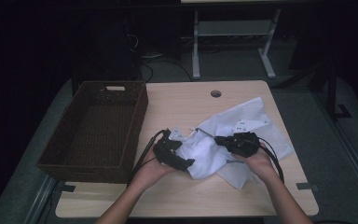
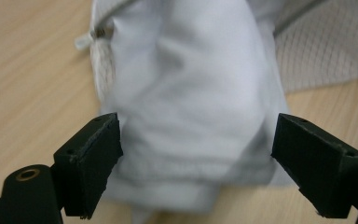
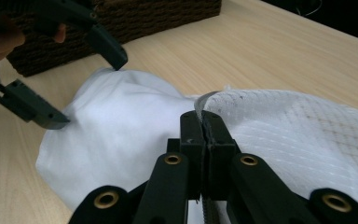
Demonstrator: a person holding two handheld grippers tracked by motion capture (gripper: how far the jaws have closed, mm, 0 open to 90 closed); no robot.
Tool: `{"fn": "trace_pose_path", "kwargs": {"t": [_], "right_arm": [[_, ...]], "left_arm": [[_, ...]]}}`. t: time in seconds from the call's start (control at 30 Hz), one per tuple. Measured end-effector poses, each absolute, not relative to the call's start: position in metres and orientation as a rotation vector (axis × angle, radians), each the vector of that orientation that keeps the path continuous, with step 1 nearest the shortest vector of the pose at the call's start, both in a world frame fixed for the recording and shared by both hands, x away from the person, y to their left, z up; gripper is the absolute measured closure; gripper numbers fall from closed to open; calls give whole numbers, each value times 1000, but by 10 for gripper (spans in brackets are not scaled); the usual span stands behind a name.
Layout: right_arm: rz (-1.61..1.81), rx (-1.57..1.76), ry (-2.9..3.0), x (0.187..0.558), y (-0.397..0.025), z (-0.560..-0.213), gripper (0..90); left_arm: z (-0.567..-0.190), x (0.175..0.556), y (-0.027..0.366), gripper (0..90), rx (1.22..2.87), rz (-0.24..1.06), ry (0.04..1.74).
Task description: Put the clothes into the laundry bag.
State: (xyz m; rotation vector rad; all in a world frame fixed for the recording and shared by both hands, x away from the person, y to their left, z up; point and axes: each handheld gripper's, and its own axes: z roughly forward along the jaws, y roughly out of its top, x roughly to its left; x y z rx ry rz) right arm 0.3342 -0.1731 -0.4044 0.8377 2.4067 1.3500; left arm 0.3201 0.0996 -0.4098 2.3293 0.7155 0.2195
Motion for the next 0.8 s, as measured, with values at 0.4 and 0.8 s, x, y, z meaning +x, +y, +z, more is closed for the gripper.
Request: {"fn": "trace_pose_path", "kwargs": {"t": [0.4, 0.8], "right_arm": [[1310, 852, 2434, 332, -173, -415, 850], [1236, 934, 2387, 309, -203, -415, 607]], "left_arm": [[-429, 327, 114, 123, 2342, 232, 750], [-447, 341, 116, 126, 2334, 170, 741]]}}
